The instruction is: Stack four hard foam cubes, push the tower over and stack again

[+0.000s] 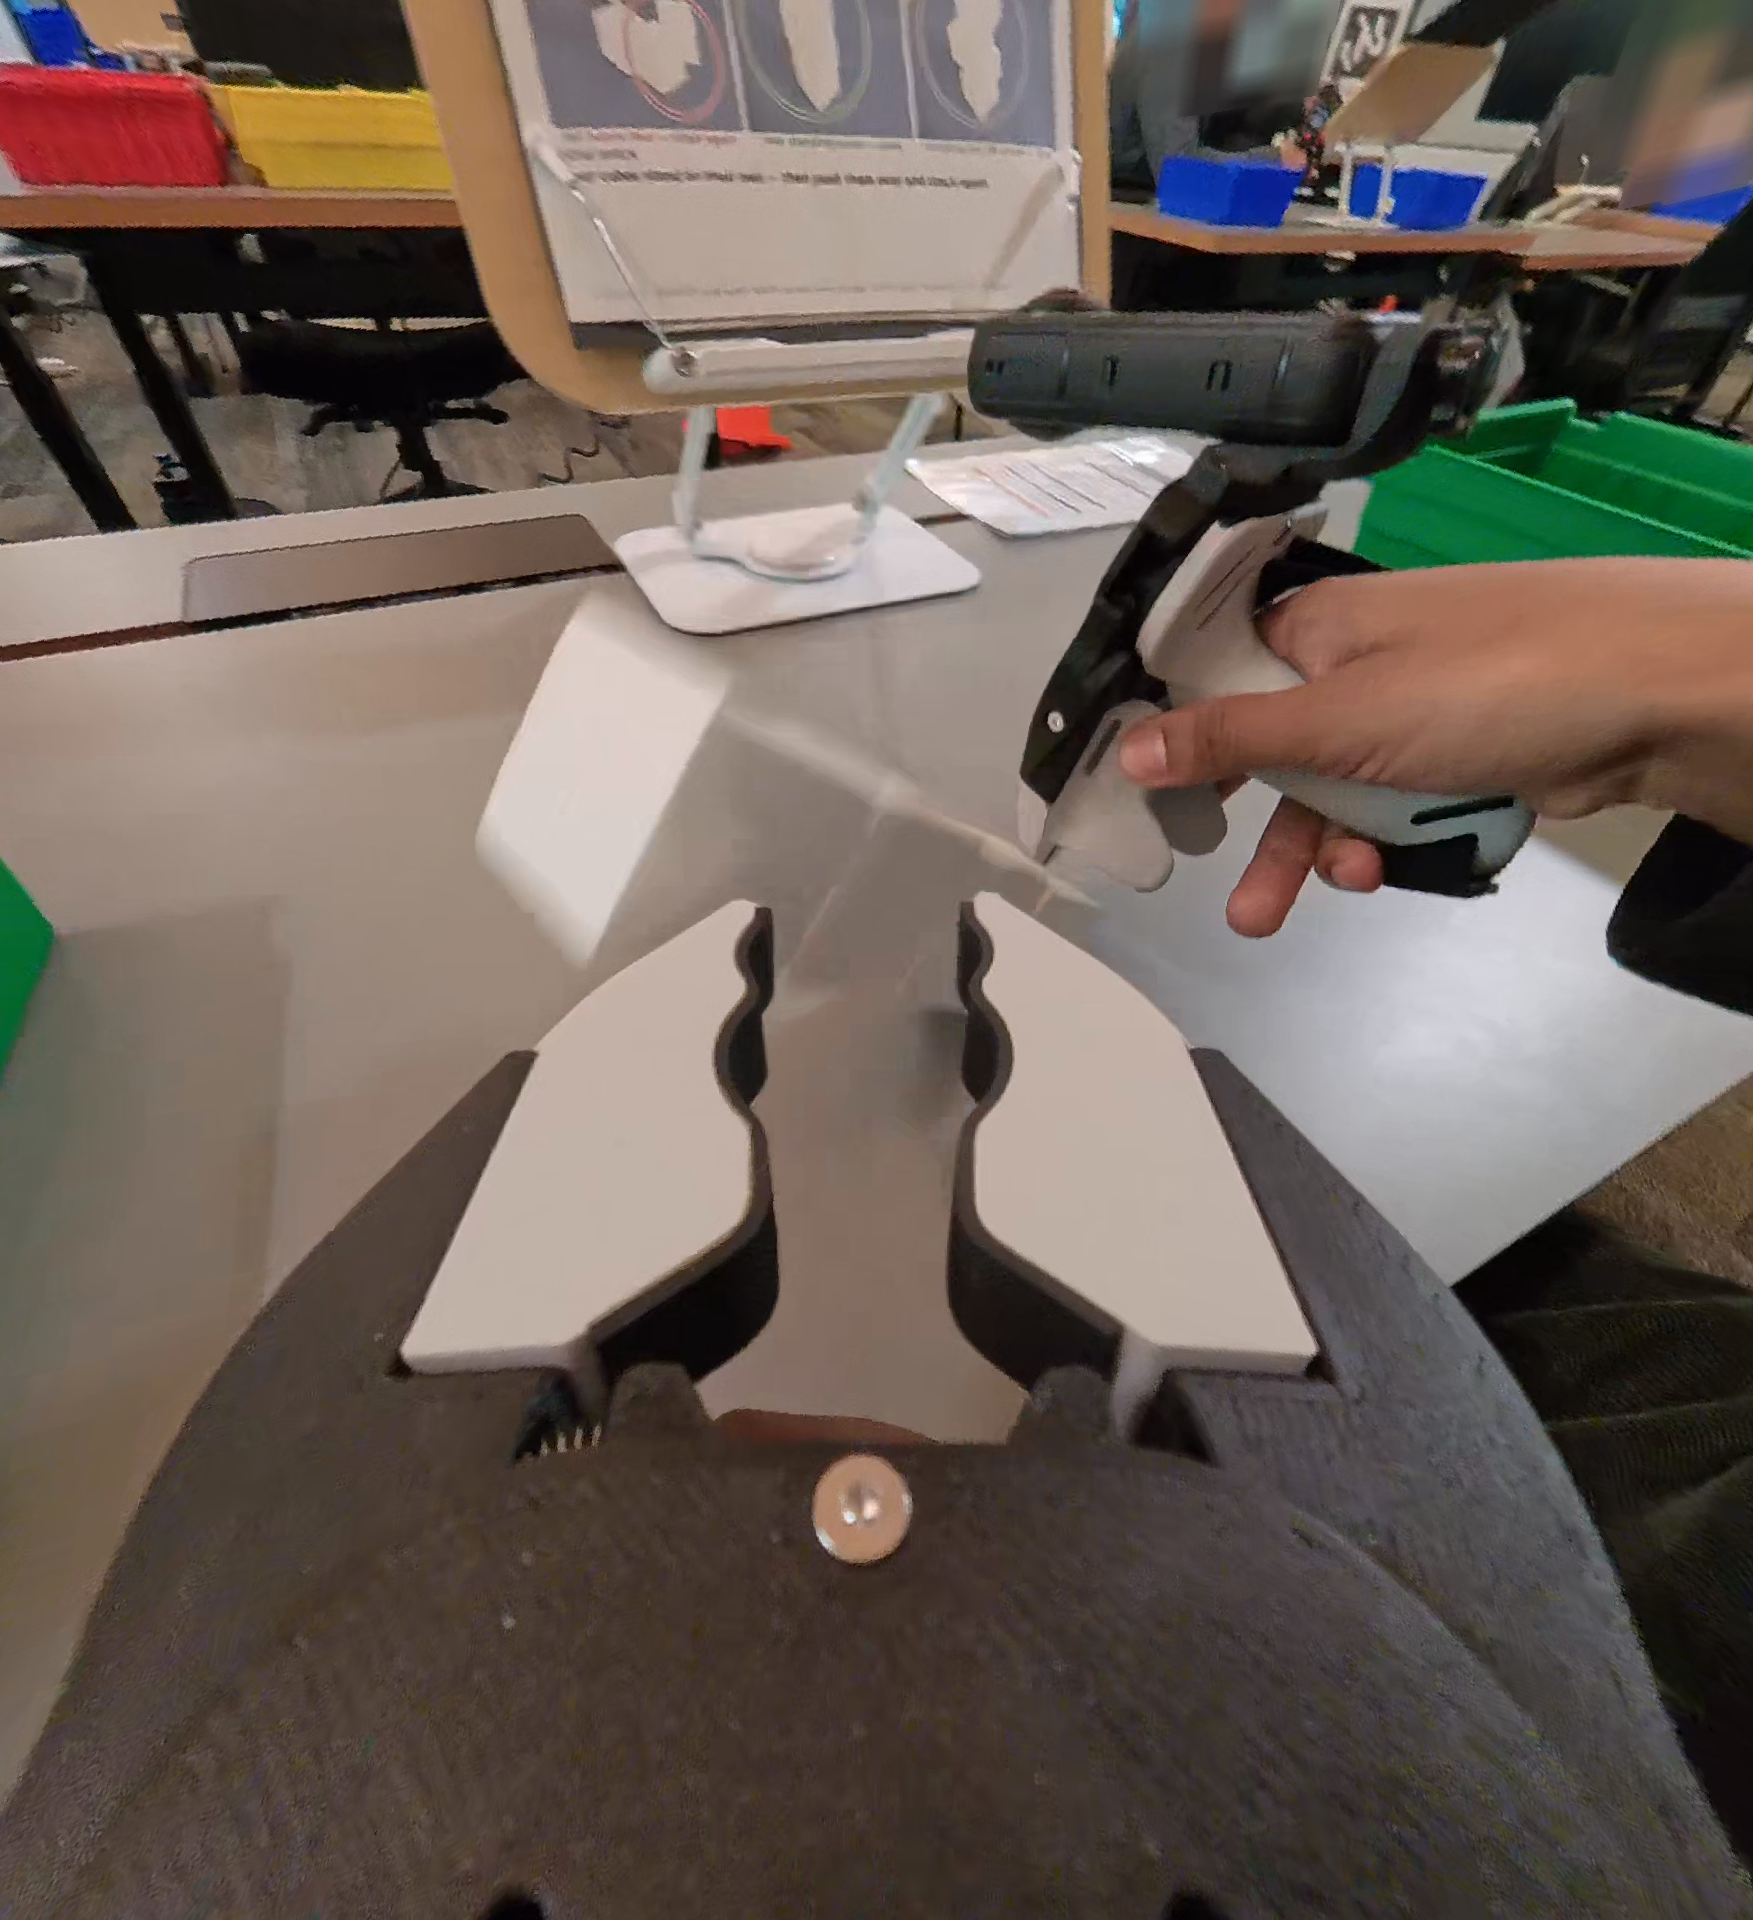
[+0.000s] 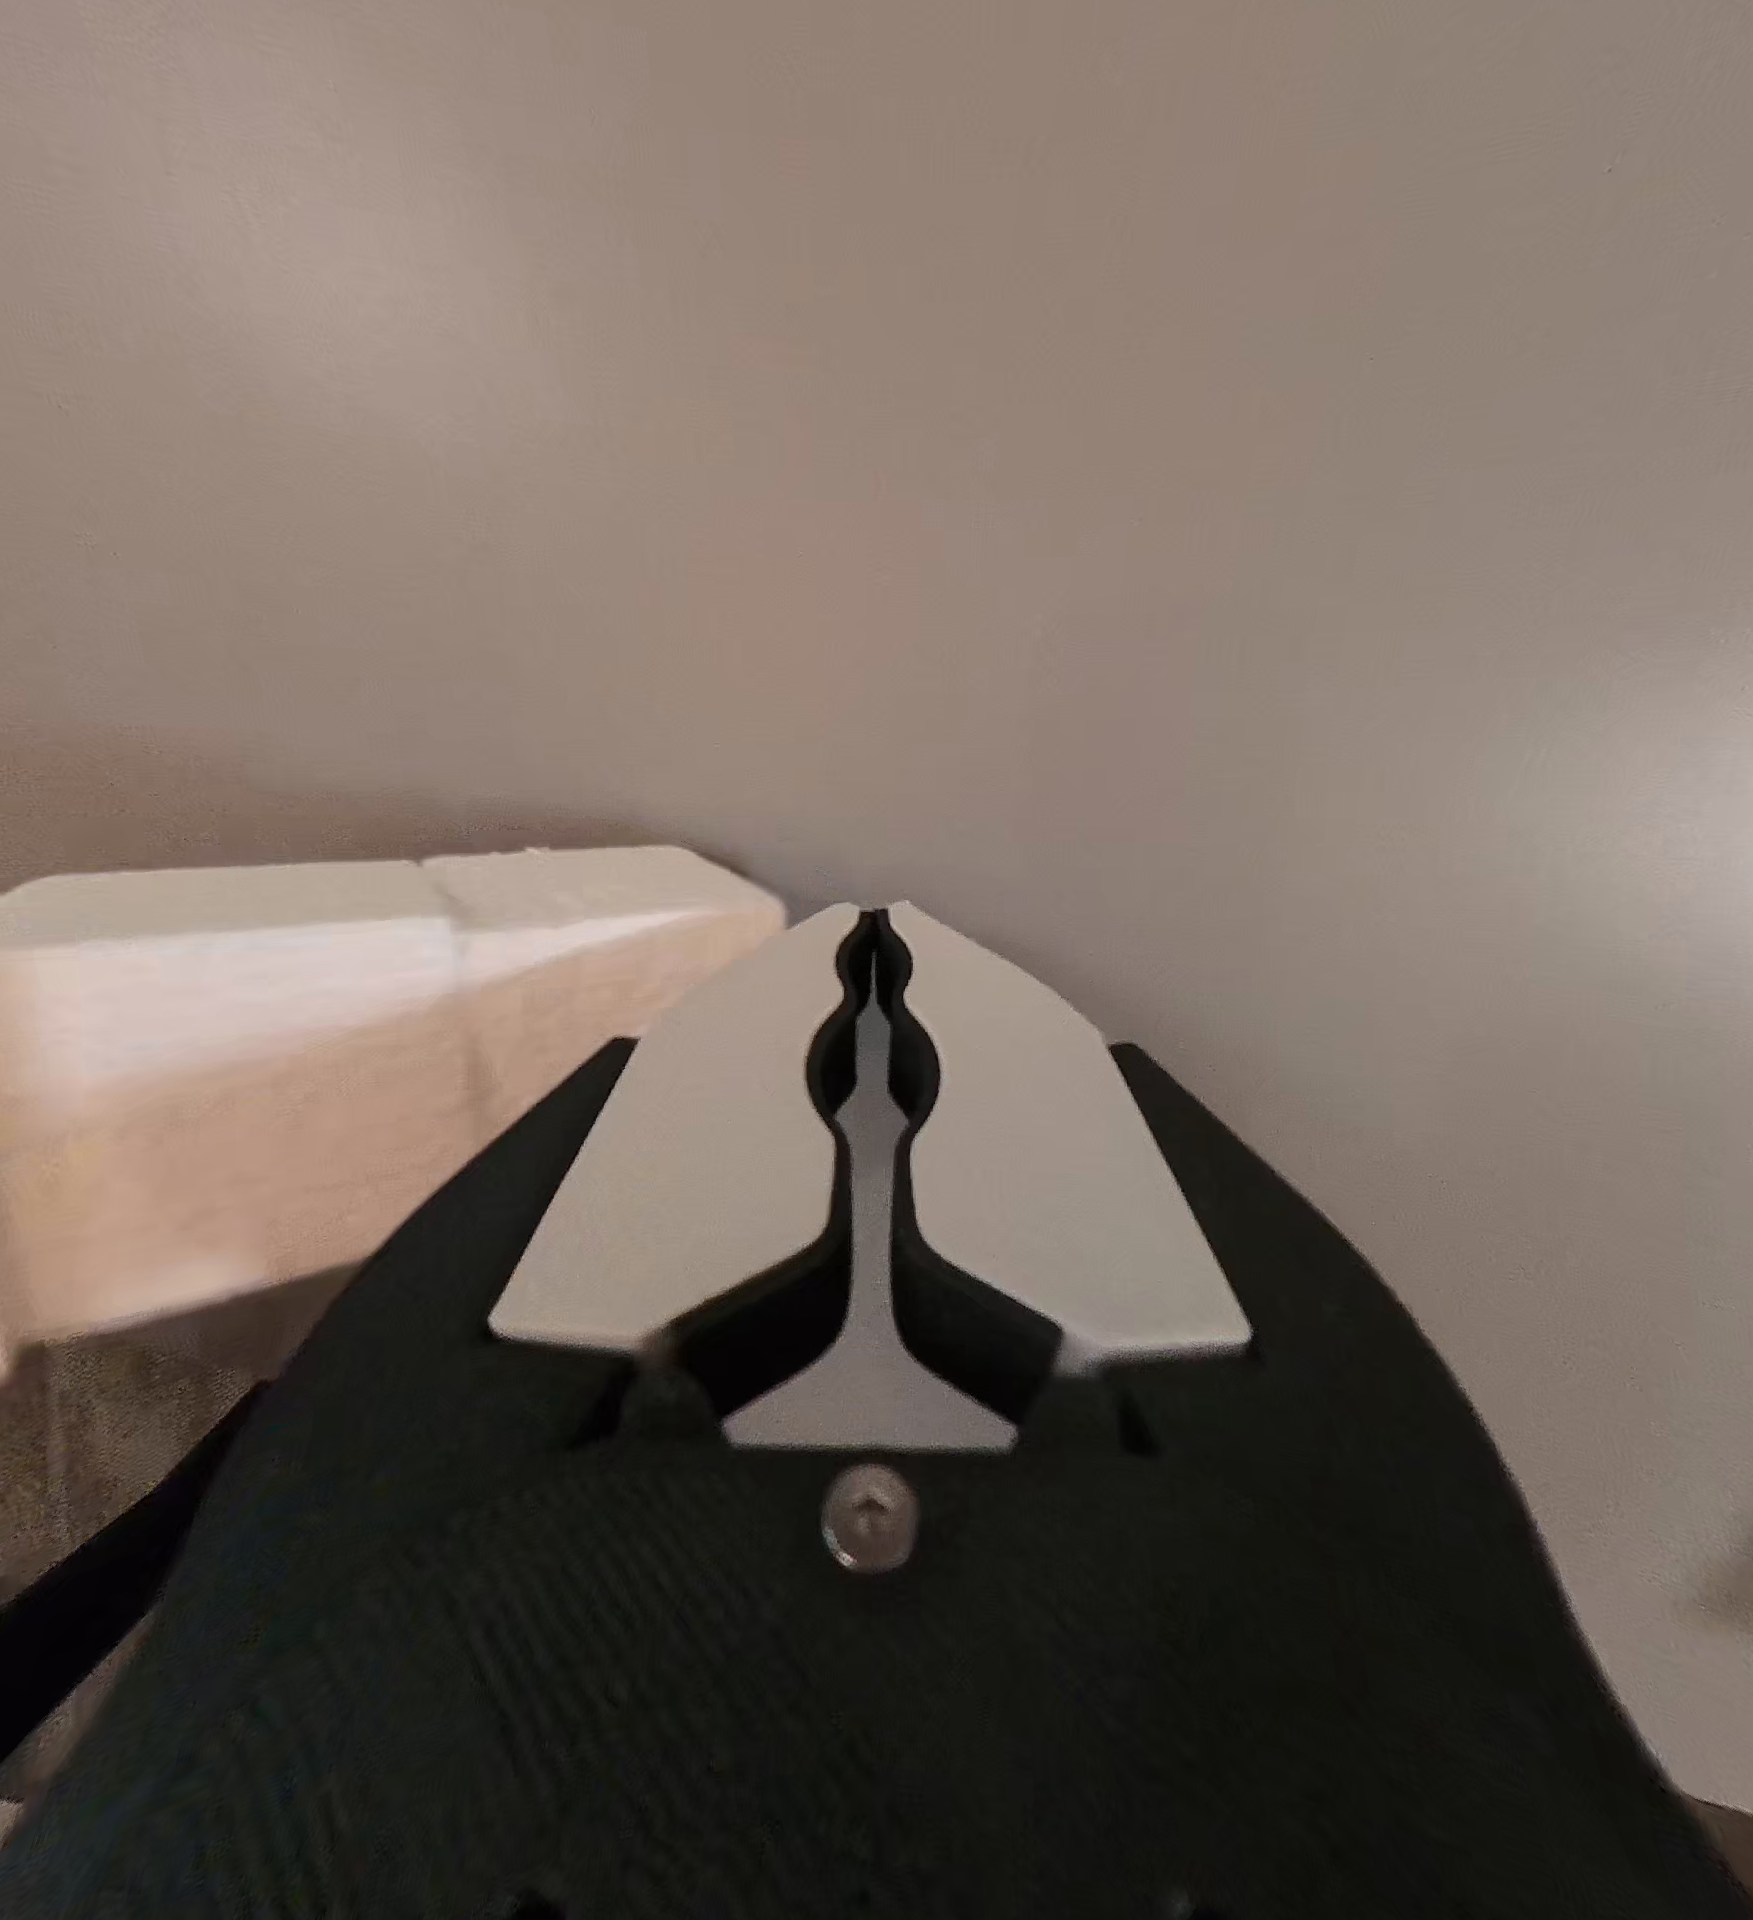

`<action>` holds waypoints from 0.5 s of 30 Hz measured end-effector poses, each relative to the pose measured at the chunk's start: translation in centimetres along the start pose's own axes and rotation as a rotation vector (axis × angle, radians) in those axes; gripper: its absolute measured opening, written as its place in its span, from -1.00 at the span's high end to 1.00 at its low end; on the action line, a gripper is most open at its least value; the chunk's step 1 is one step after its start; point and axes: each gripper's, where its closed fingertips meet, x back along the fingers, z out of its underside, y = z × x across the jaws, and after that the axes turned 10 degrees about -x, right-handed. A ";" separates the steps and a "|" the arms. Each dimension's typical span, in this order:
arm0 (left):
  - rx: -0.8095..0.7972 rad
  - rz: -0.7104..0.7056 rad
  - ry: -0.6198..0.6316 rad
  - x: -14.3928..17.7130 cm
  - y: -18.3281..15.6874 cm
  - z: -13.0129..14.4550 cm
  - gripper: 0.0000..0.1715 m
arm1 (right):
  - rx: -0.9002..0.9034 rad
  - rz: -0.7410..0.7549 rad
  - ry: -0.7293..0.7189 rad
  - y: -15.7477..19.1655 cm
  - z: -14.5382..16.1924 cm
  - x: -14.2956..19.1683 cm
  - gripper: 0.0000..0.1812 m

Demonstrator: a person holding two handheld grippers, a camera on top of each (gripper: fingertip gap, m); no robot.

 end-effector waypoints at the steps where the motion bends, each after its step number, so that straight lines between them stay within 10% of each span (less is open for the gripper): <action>1: 0.015 -0.019 -0.008 0.1 0.5 -0.2 0.57 | 0.011 0.003 -0.002 0.4 -0.2 0.0 1.00; 15: 0.105 -0.110 -0.097 1.0 3.1 -1.1 0.51 | 0.079 -0.177 -0.225 1.3 -1.7 4.6 1.00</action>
